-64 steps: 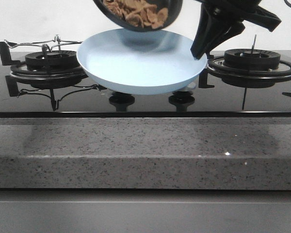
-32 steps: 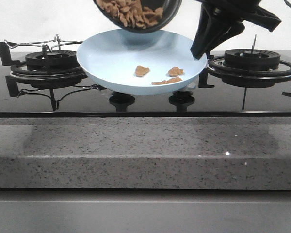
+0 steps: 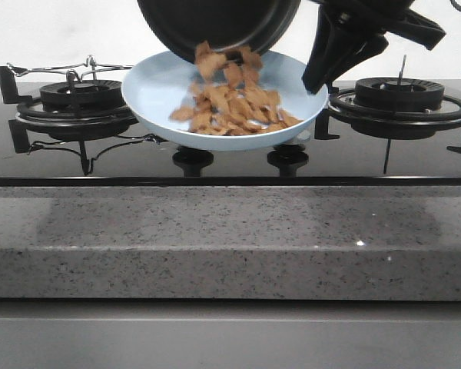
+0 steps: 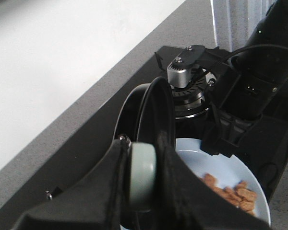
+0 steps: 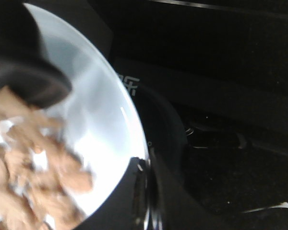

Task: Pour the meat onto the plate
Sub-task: 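Tilt the pan with the left gripper to pour meat onto the plate, then carry the empty pan back and set it on its burner with the left gripper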

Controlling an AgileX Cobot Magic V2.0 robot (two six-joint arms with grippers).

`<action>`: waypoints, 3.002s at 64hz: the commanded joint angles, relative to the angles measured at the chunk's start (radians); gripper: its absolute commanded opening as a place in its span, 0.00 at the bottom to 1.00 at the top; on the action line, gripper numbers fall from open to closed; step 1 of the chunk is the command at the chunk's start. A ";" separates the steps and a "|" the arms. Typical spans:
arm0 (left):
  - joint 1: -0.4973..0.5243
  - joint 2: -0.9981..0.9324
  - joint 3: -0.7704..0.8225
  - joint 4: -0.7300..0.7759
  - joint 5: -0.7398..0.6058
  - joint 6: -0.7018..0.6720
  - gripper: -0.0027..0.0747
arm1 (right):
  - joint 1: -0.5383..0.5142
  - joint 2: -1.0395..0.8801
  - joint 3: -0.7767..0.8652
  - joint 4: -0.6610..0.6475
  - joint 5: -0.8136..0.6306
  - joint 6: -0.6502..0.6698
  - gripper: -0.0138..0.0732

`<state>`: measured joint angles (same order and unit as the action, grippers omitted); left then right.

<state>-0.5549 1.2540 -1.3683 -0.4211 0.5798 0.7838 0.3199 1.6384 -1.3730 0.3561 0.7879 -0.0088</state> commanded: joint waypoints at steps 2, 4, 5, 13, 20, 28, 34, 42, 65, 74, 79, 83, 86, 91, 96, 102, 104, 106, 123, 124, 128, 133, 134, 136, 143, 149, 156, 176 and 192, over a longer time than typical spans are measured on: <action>-0.018 -0.038 -0.040 0.011 -0.132 -0.003 0.01 | -0.001 -0.036 -0.028 0.010 -0.039 -0.009 0.09; -0.021 -0.038 -0.040 0.021 -0.134 -0.003 0.01 | -0.001 -0.036 -0.028 0.010 -0.039 -0.009 0.09; -0.022 -0.038 -0.040 0.024 -0.134 -0.003 0.01 | -0.001 -0.036 -0.028 0.010 -0.039 -0.009 0.09; -0.023 -0.038 -0.040 0.027 -0.138 -0.037 0.01 | -0.001 -0.036 -0.028 0.010 -0.039 -0.009 0.09; -0.013 -0.038 -0.040 0.025 -0.160 -0.113 0.01 | -0.001 -0.036 -0.028 0.010 -0.039 -0.009 0.09; 0.045 -0.040 -0.040 -0.037 -0.181 -0.145 0.01 | -0.001 -0.036 -0.028 0.010 -0.039 -0.009 0.09; 0.128 -0.040 -0.040 -0.160 -0.172 -0.147 0.01 | -0.001 -0.036 -0.028 0.010 -0.039 -0.009 0.09; 0.287 -0.040 -0.040 -0.392 -0.096 -0.147 0.01 | -0.001 -0.036 -0.028 0.010 -0.039 -0.009 0.09; 0.854 0.080 0.097 -1.125 0.243 -0.179 0.01 | -0.001 -0.036 -0.028 0.010 -0.039 -0.009 0.09; 0.948 0.195 0.159 -1.264 0.394 -0.159 0.01 | -0.001 -0.036 -0.028 0.010 -0.039 -0.009 0.09; 0.951 0.257 0.166 -1.292 0.436 -0.159 0.01 | -0.001 -0.036 -0.028 0.010 -0.039 -0.009 0.09; 0.951 0.302 0.166 -1.317 0.462 -0.159 0.01 | -0.001 -0.036 -0.028 0.010 -0.039 -0.009 0.09; 0.951 0.334 0.166 -1.336 0.470 -0.159 0.01 | -0.001 -0.036 -0.028 0.010 -0.039 -0.009 0.09; 0.951 0.364 0.166 -1.351 0.468 -0.159 0.01 | -0.001 -0.036 -0.028 0.010 -0.039 -0.009 0.09; 0.951 0.387 0.166 -1.355 0.455 -0.159 0.01 | -0.001 -0.036 -0.028 0.010 -0.039 -0.009 0.09; 0.951 0.402 0.166 -1.355 0.431 -0.159 0.01 | -0.001 -0.036 -0.028 0.010 -0.039 -0.009 0.09; 0.951 0.405 0.166 -1.355 0.425 -0.159 0.01 | -0.001 -0.036 -0.028 0.010 -0.039 -0.009 0.09; 0.951 0.409 0.166 -1.350 0.418 -0.159 0.01 | -0.001 -0.036 -0.028 0.010 -0.039 -0.009 0.09; 0.951 0.427 0.166 -1.319 0.396 -0.159 0.01 | -0.001 -0.036 -0.028 0.010 -0.039 -0.009 0.09; 0.951 0.427 0.168 -1.316 0.390 -0.159 0.01 | -0.001 -0.036 -0.028 0.010 -0.039 -0.009 0.09; 0.951 0.427 0.172 -1.307 0.381 -0.159 0.01 | -0.001 -0.036 -0.028 0.010 -0.039 -0.009 0.09; 0.951 0.427 0.172 -1.285 0.373 -0.159 0.01 | -0.001 -0.036 -0.028 0.010 -0.039 -0.009 0.09; 0.951 0.427 0.172 -1.283 0.371 -0.159 0.01 | -0.001 -0.036 -0.028 0.010 -0.039 -0.009 0.09; 0.951 0.427 0.172 -1.281 0.369 -0.159 0.01 | -0.001 -0.036 -0.028 0.010 -0.039 -0.009 0.09; 0.951 0.427 0.172 -1.276 0.364 -0.159 0.10 | -0.001 -0.036 -0.028 0.010 -0.039 -0.009 0.09; 0.951 0.427 0.172 -1.266 0.364 -0.159 0.27 | -0.001 -0.036 -0.028 0.010 -0.039 -0.009 0.09; 0.951 0.427 0.172 -1.240 0.369 -0.159 0.50 | -0.001 -0.036 -0.028 0.010 -0.039 -0.009 0.09; 0.951 0.421 0.172 -1.212 0.428 -0.159 0.68 | -0.001 -0.036 -0.028 0.010 -0.039 -0.009 0.09; 0.951 0.420 0.172 -1.193 0.445 -0.159 0.68 | -0.001 -0.036 -0.028 0.010 -0.039 -0.009 0.09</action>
<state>0.3949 1.7234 -1.1700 -1.5643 0.9786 0.6256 0.3199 1.6384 -1.3730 0.3561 0.7902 -0.0088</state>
